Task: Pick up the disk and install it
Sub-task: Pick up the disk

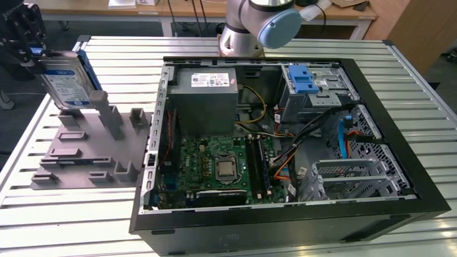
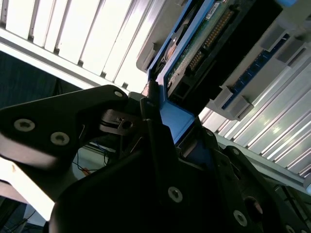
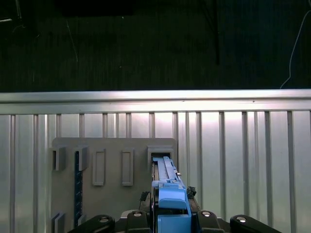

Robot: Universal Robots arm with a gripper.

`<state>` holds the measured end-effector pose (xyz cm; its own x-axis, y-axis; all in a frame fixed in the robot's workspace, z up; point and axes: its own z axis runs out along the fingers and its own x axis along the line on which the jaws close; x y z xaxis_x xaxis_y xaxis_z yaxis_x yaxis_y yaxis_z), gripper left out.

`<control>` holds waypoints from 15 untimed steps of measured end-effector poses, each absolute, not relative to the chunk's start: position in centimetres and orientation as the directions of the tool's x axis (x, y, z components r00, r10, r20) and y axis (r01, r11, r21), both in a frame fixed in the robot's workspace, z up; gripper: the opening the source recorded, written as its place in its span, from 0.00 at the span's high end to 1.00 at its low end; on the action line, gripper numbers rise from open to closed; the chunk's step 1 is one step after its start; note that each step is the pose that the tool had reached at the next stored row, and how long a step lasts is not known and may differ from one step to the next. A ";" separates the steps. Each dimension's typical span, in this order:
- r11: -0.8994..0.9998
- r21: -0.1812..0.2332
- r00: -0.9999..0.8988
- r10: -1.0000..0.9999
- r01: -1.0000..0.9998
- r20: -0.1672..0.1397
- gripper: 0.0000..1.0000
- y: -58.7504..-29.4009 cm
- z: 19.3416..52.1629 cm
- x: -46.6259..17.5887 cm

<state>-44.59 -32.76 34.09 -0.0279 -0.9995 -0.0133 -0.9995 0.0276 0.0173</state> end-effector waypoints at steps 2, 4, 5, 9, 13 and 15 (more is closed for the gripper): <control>0.028 0.017 -0.028 -1.000 -0.999 -0.013 0.63 -32.8 34.2 -44.6; 0.028 0.017 -0.028 -1.000 -0.999 -0.013 0.63 -32.8 34.2 -44.6; 0.028 0.017 -0.028 -1.000 -0.999 -0.013 0.63 -32.8 34.3 -44.6; 0.028 0.018 -0.028 -1.000 -0.999 -0.013 0.63 -32.8 34.5 -44.6; 0.028 0.017 -0.028 -1.000 -0.999 -0.013 0.63 -32.8 34.9 -44.6; 0.028 0.017 -0.028 -1.000 -0.999 -0.013 0.63 -32.8 35.1 -44.6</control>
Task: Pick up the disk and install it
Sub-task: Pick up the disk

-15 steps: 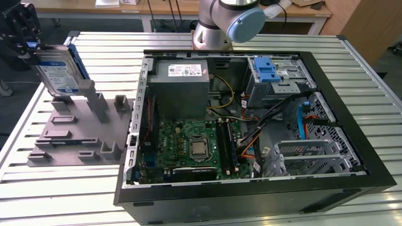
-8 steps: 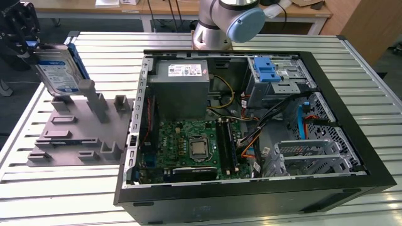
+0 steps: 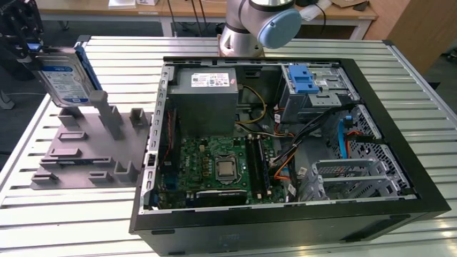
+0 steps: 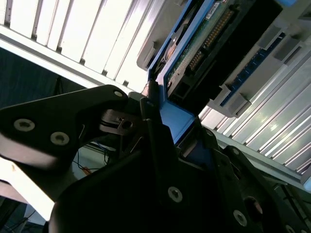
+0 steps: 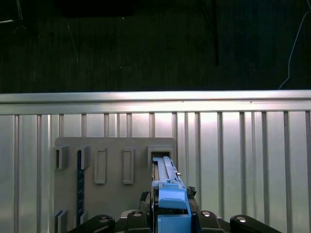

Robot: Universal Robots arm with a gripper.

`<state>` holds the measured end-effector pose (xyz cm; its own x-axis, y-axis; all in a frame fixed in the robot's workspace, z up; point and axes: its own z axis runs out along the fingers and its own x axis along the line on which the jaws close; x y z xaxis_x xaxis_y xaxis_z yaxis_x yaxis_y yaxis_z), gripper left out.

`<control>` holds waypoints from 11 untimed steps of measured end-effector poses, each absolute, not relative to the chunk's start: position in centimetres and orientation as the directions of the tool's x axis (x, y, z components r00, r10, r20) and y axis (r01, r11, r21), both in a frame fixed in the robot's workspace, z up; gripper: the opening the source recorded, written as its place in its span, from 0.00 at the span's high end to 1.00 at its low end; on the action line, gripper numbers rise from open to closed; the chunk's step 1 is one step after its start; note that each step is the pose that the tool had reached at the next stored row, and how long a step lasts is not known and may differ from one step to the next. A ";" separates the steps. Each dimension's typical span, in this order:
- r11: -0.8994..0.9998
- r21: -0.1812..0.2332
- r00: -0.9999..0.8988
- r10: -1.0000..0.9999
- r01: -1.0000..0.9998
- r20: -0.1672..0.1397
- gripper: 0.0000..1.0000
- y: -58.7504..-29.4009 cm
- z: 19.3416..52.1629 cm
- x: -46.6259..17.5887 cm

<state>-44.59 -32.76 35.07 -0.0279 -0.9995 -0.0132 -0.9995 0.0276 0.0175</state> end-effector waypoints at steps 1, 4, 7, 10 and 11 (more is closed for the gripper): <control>0.028 0.018 -0.028 -1.000 -0.999 -0.013 0.63 -32.8 35.2 -44.6; 0.028 0.017 -0.028 -1.000 -0.999 -0.013 0.63 -32.8 35.5 -44.6; 0.028 0.017 -0.028 -1.000 -0.999 -0.013 0.63 -32.8 35.7 -44.6; 0.028 0.017 -0.028 -1.000 -0.999 -0.013 0.63 -32.8 35.9 -44.6; 0.028 0.017 -0.028 -1.000 -0.999 -0.013 0.63 -32.8 36.0 -44.6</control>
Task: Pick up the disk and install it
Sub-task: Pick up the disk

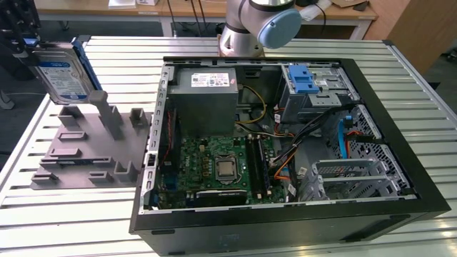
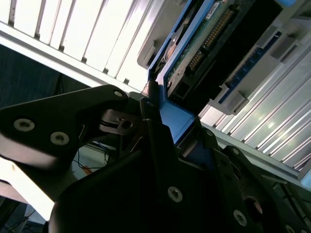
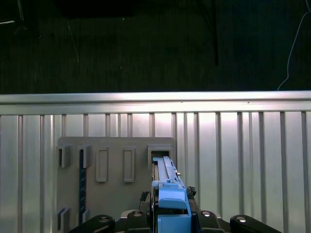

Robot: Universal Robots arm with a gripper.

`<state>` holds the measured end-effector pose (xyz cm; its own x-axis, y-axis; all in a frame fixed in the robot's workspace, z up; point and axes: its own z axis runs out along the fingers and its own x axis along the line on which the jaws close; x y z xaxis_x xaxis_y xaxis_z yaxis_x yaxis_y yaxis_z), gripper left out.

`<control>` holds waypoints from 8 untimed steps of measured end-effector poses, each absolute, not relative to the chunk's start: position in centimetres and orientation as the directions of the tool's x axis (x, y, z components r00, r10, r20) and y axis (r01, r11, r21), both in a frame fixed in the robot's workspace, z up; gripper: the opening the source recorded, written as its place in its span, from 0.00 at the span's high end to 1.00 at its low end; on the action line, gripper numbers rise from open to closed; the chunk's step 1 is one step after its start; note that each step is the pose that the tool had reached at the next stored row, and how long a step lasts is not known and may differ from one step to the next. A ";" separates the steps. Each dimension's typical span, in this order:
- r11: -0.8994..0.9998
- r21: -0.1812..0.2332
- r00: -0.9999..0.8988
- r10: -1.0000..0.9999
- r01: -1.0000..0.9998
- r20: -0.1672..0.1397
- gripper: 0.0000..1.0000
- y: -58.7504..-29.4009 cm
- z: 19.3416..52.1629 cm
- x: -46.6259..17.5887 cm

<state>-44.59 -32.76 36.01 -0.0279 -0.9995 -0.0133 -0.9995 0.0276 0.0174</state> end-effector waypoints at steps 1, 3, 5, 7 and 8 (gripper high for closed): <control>0.028 0.017 -0.028 -1.000 -0.999 -0.013 0.63 -32.8 36.1 -44.6; 0.028 0.017 -0.028 -1.000 -0.999 -0.013 0.63 -32.8 36.2 -44.6; 0.028 0.017 -0.028 -1.000 -0.999 -0.013 0.63 -32.8 36.3 -44.6; 0.028 0.017 -0.028 -1.000 -0.999 -0.013 0.63 -32.8 36.4 -44.6; 0.028 0.017 -0.028 -1.000 -0.999 -0.013 0.63 -32.8 36.5 -44.6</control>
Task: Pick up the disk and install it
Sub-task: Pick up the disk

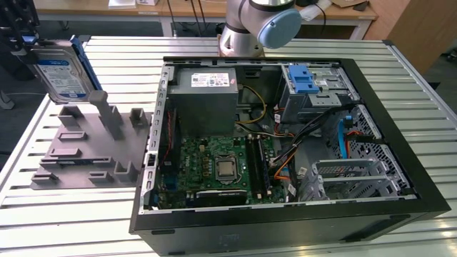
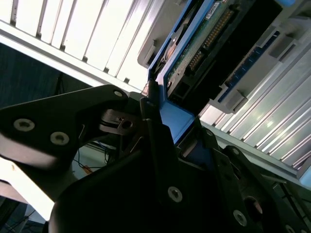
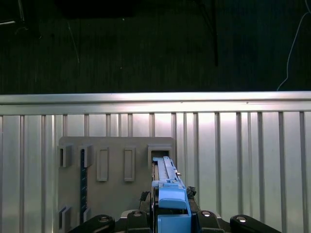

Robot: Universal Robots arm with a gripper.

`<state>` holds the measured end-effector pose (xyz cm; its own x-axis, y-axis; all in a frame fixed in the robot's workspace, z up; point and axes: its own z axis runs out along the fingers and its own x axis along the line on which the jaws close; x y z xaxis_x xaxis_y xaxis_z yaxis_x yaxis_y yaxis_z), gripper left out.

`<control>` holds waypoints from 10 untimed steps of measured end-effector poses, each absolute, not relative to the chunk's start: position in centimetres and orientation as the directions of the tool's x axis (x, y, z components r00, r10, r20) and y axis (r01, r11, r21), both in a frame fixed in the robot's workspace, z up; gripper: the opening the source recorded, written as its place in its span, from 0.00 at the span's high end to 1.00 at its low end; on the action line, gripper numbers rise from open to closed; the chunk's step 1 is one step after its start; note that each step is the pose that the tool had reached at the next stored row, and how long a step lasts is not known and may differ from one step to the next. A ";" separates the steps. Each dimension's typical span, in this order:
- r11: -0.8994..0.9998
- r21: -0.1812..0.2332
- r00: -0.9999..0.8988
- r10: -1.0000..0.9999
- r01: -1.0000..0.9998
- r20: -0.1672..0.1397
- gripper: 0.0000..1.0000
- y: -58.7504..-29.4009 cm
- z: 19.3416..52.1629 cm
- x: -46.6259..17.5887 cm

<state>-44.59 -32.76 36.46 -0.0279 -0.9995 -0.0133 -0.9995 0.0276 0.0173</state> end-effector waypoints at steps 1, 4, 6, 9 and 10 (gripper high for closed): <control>0.028 0.017 -0.028 -1.000 -0.999 -0.013 0.63 -32.8 36.5 -44.6; 0.028 0.017 -0.028 -1.000 -0.999 -0.013 0.63 -32.8 36.7 -44.6; 0.028 0.017 -0.028 -1.000 -0.999 -0.013 0.63 -32.8 36.7 -44.6; 0.028 0.017 -0.028 -1.000 -0.999 -0.013 0.63 -32.8 36.9 -44.6; 0.028 0.017 -0.028 -1.000 -0.999 -0.013 0.63 -32.8 36.9 -44.6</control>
<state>-44.59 -32.76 36.92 -0.0279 -0.9995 -0.0132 -0.9995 0.0277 0.0174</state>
